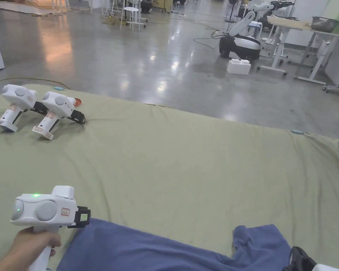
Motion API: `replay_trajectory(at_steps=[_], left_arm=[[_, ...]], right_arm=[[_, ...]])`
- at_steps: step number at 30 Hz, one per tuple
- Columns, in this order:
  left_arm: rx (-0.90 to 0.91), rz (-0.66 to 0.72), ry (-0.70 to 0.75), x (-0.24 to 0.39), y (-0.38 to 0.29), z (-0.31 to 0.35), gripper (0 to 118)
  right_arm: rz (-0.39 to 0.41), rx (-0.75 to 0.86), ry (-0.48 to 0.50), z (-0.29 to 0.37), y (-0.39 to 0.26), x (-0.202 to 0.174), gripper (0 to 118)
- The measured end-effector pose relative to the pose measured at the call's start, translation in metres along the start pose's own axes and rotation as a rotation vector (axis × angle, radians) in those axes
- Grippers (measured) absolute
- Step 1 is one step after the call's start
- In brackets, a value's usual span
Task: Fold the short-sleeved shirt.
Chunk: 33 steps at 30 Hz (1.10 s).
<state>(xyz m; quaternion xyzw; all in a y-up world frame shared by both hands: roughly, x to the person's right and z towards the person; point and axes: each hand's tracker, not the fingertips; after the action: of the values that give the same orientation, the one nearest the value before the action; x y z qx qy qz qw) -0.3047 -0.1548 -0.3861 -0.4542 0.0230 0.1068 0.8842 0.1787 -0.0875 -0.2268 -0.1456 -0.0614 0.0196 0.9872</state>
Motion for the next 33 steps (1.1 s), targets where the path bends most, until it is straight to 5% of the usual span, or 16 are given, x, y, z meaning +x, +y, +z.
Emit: replay_trajectory(at_steps=[2, 6, 10, 14, 15, 19, 23, 31, 33], left_arm=[[-0.029, 0.002, -0.008, 0.005, 0.004, -0.01, 76], [-0.095, -0.061, 0.026, 0.019, 0.006, -0.026, 79], [-0.1, -0.182, 0.112, 0.041, -0.003, -0.03, 64], [-0.052, -0.262, 0.062, 0.055, -0.014, -0.021, 10], [-0.056, -0.271, 0.045, 0.051, -0.014, -0.024, 5], [-0.042, -0.272, 0.068, 0.05, -0.016, -0.02, 2], [0.017, -0.224, 0.049, 0.041, -0.014, -0.004, 2], [0.118, -0.181, 0.002, 0.031, -0.018, 0.029, 2], [0.13, -0.171, -0.008, 0.029, -0.02, 0.033, 2]], right_arm=[[0.005, -0.027, -0.013, -0.004, -0.004, 0.005, 0], [0.002, -0.069, -0.033, -0.011, -0.013, 0.014, 0], [-0.003, -0.112, -0.049, -0.018, -0.02, 0.022, 0], [-0.024, -0.145, -0.067, -0.027, -0.023, 0.034, 0], [-0.027, -0.155, -0.074, -0.031, -0.023, 0.037, 0], [-0.031, -0.219, -0.074, -0.058, -0.018, 0.057, 5], [0.025, -0.404, -0.038, -0.112, -0.014, 0.079, 74], [0.036, -0.749, 0.033, -0.218, -0.041, 0.099, 74], [-0.011, -0.807, 0.035, -0.233, -0.049, 0.103, 66]])
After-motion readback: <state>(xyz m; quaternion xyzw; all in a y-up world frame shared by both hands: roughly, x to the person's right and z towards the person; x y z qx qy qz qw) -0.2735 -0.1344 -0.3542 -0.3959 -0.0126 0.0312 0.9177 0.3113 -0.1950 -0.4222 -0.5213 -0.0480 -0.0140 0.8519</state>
